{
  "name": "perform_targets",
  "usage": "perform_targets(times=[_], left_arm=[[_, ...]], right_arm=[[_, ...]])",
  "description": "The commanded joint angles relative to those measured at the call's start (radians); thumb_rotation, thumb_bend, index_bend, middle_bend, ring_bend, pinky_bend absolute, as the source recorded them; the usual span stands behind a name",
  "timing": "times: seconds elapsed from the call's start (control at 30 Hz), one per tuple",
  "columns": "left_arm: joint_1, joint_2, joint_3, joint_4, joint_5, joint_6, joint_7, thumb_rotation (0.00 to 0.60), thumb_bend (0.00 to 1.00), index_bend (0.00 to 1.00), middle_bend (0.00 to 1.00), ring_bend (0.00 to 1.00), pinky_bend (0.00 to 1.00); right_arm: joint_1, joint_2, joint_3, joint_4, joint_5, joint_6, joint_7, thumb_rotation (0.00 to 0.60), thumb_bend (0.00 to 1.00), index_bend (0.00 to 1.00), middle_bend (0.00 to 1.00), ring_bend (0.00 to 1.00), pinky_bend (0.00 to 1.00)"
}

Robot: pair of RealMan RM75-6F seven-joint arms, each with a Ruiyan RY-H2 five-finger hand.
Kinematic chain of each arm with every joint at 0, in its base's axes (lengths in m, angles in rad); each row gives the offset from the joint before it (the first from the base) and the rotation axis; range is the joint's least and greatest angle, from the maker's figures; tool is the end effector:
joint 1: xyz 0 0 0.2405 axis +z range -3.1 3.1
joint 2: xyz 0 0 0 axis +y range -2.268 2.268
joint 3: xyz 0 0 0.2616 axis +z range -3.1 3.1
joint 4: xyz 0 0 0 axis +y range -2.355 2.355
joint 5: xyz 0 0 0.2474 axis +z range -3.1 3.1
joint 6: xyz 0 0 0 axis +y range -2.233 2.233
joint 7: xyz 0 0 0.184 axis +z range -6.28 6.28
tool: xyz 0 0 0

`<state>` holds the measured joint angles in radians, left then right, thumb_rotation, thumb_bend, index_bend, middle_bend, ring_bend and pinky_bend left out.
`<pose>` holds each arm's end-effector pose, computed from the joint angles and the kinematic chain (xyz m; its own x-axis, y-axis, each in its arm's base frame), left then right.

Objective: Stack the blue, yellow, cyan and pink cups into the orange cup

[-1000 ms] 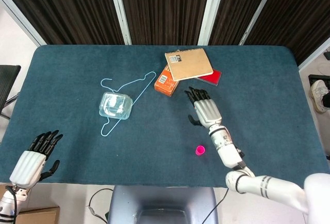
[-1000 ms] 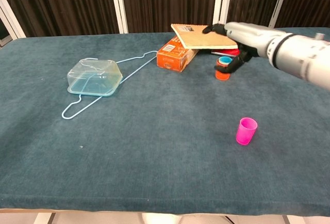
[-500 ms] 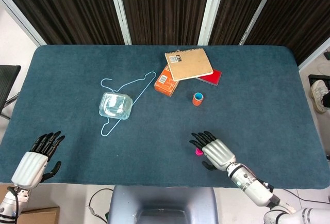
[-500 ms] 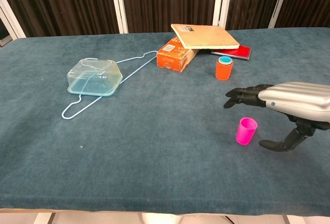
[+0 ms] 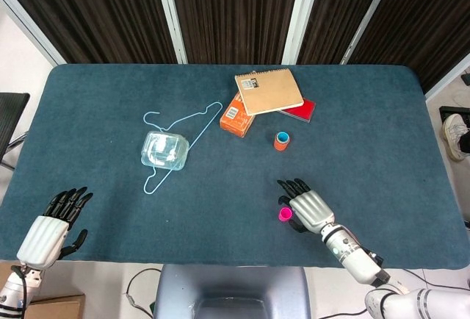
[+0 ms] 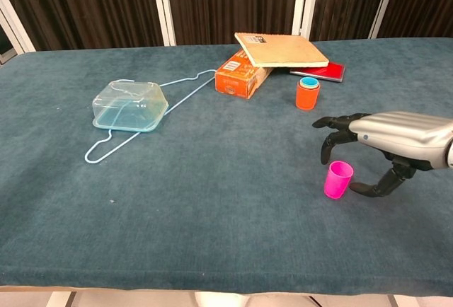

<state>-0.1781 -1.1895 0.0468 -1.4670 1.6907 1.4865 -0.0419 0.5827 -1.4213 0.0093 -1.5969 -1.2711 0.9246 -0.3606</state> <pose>-0.3135 0.2286 0.0874 0.4514 0.0558 0.8906 0.8641 -0.2762 -0.4207 -0.2095 -0.3102 -0.0694 0.5687 -0.3863 0.7262 -0.8055 -0.4403 0.3966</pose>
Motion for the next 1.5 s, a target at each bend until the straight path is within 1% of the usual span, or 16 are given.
perform_targets(times=[0.03, 0.37, 0.6, 0.73, 0.83, 0.97, 1.07, 1.13, 1.2, 1.27, 1.3, 1.4, 1.5], left_arm=[[0.000, 0.000, 0.001, 0.000, 0.001, 0.002, 0.000, 0.600, 0.43, 0.00, 0.02, 0.04, 0.10], [0.003, 0.003, 0.001, -0.001, 0.003, 0.007, -0.004, 0.600, 0.43, 0.00, 0.02, 0.04, 0.10], [0.004, 0.004, 0.002, -0.001, 0.006, 0.011, -0.006, 0.600, 0.43, 0.00, 0.02, 0.04, 0.10], [0.005, 0.004, 0.002, -0.001, 0.006, 0.012, -0.006, 0.600, 0.43, 0.00, 0.02, 0.04, 0.10], [0.005, 0.004, 0.002, -0.001, 0.006, 0.011, -0.005, 0.600, 0.43, 0.00, 0.02, 0.04, 0.10], [0.005, 0.004, 0.001, -0.002, 0.005, 0.011, -0.004, 0.600, 0.43, 0.00, 0.02, 0.04, 0.10], [0.005, 0.003, 0.001, -0.001, 0.002, 0.009, -0.001, 0.600, 0.43, 0.00, 0.02, 0.04, 0.10], [0.003, 0.002, 0.000, -0.002, 0.000, 0.005, 0.002, 0.600, 0.43, 0.00, 0.02, 0.04, 0.10], [0.002, 0.000, 0.000, -0.002, -0.001, 0.002, 0.007, 0.600, 0.43, 0.00, 0.02, 0.04, 0.10], [0.002, -0.001, -0.001, -0.003, -0.002, 0.000, 0.010, 0.600, 0.43, 0.00, 0.02, 0.04, 0.10], [0.002, -0.001, -0.002, -0.003, -0.005, -0.001, 0.010, 0.600, 0.43, 0.00, 0.02, 0.04, 0.10], [0.000, -0.001, -0.005, -0.001, -0.012, -0.006, 0.010, 0.600, 0.43, 0.00, 0.02, 0.04, 0.10], [-0.001, 0.000, -0.006, 0.000, -0.018, -0.011, 0.007, 0.600, 0.43, 0.00, 0.02, 0.04, 0.10]], right_arm=[[0.002, -0.006, 0.003, 0.001, 0.006, -0.002, -0.006, 0.600, 0.47, 0.47, 0.00, 0.00, 0.02], [0.006, -0.016, 0.005, -0.007, 0.016, -0.006, -0.006, 0.600, 0.47, 0.48, 0.00, 0.00, 0.02], [0.005, -0.025, 0.005, -0.006, 0.029, 0.001, -0.026, 0.600, 0.47, 0.60, 0.03, 0.00, 0.03], [0.002, -0.028, 0.012, -0.010, 0.038, 0.017, -0.034, 0.600, 0.47, 0.61, 0.04, 0.00, 0.03], [0.000, -0.031, 0.032, -0.012, 0.041, 0.038, -0.024, 0.600, 0.47, 0.62, 0.05, 0.00, 0.03], [0.013, -0.027, 0.086, -0.014, 0.072, 0.053, -0.006, 0.600, 0.47, 0.62, 0.05, 0.00, 0.04], [0.042, -0.041, 0.159, 0.010, 0.113, 0.080, -0.022, 0.600, 0.47, 0.62, 0.05, 0.00, 0.04], [0.076, -0.070, 0.224, 0.054, 0.161, 0.098, -0.050, 0.600, 0.47, 0.62, 0.06, 0.00, 0.04], [0.118, -0.111, 0.289, 0.117, 0.219, 0.111, -0.082, 0.600, 0.47, 0.62, 0.06, 0.00, 0.04], [0.155, -0.147, 0.330, 0.179, 0.264, 0.118, -0.113, 0.600, 0.47, 0.62, 0.06, 0.00, 0.04], [0.178, -0.173, 0.348, 0.229, 0.286, 0.125, -0.139, 0.600, 0.47, 0.62, 0.06, 0.00, 0.04], [0.226, -0.241, 0.373, 0.359, 0.336, 0.128, -0.189, 0.600, 0.47, 0.61, 0.06, 0.00, 0.04], [0.258, -0.289, 0.396, 0.447, 0.391, 0.095, -0.184, 0.600, 0.47, 0.62, 0.06, 0.00, 0.04]])
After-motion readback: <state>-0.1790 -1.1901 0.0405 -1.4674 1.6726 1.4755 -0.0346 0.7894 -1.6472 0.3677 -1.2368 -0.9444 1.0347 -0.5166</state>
